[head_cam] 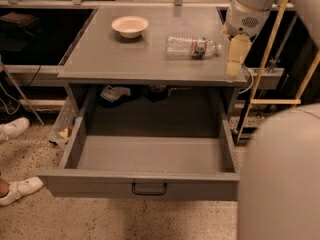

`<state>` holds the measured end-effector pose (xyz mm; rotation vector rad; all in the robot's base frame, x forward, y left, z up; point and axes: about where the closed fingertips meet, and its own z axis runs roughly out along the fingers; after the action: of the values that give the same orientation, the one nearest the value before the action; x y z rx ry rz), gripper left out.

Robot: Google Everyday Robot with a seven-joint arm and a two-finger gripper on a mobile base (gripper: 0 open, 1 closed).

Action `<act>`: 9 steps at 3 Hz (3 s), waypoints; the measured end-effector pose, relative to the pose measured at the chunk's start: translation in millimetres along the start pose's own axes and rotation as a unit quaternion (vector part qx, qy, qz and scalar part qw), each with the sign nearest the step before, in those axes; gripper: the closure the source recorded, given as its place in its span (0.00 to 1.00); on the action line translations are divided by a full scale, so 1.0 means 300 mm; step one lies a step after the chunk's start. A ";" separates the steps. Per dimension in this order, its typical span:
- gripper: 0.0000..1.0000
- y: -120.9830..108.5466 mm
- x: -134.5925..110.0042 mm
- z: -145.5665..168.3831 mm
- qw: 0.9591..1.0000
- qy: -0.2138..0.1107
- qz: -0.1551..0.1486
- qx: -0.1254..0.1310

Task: Place water bottle into top drawer

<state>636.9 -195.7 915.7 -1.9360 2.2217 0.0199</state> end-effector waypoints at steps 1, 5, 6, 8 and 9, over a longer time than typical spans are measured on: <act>0.00 -0.130 -0.021 0.094 0.999 -0.028 0.031 -0.006; 0.00 -0.465 -0.152 0.082 0.975 -0.153 0.086 0.135; 0.00 -0.465 -0.152 0.082 0.975 -0.153 0.086 0.135; 0.00 -0.536 -0.296 0.227 0.960 -0.245 0.073 0.119; 0.00 -0.536 -0.296 0.228 0.960 -0.245 0.073 0.119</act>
Offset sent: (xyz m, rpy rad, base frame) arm 0.0386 0.0032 -0.0213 0.0526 0.0136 -0.0448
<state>815.3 -122.5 881.3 -1.4467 1.9253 0.2185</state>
